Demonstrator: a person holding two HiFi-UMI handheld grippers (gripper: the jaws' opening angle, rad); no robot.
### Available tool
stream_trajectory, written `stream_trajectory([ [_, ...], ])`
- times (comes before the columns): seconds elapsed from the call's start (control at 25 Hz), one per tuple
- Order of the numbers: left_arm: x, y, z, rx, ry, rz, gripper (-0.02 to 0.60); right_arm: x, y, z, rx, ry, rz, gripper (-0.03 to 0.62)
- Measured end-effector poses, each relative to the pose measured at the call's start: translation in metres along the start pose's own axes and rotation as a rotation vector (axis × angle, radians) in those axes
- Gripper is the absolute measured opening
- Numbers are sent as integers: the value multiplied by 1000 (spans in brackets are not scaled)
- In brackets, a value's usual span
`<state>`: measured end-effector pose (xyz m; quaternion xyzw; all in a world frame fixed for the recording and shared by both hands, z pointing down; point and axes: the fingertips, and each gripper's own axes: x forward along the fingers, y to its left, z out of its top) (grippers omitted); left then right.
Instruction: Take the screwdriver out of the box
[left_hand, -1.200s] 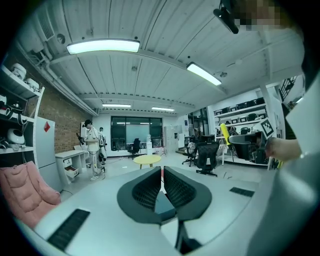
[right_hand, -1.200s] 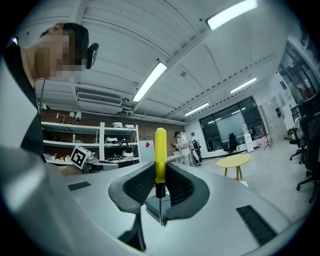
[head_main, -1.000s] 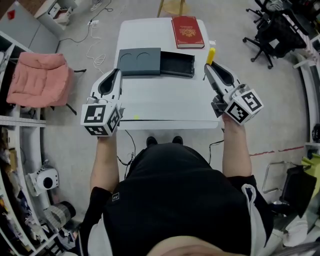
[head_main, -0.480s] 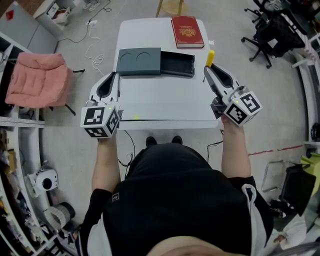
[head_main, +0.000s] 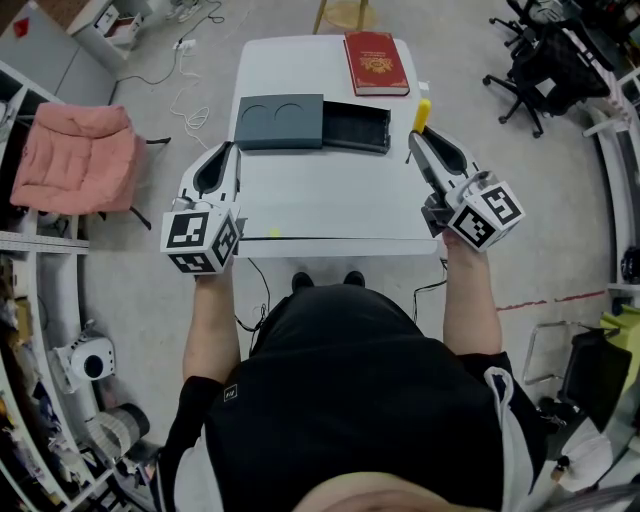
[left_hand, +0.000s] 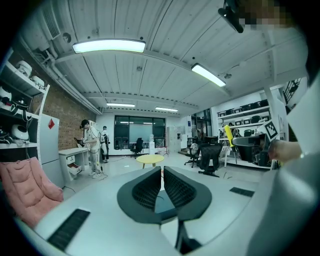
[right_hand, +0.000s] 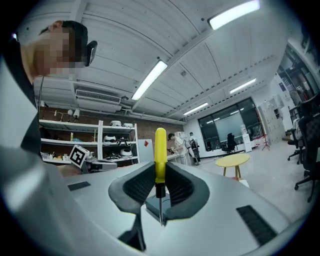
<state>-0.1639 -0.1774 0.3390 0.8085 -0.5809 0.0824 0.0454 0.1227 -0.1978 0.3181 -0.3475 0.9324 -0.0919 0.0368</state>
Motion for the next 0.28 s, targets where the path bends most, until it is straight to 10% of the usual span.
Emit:
stream_trajectory([
  [0.28,-1,0,-2,-4,2,-1,29,0,1,-2,9,-8,8,78],
])
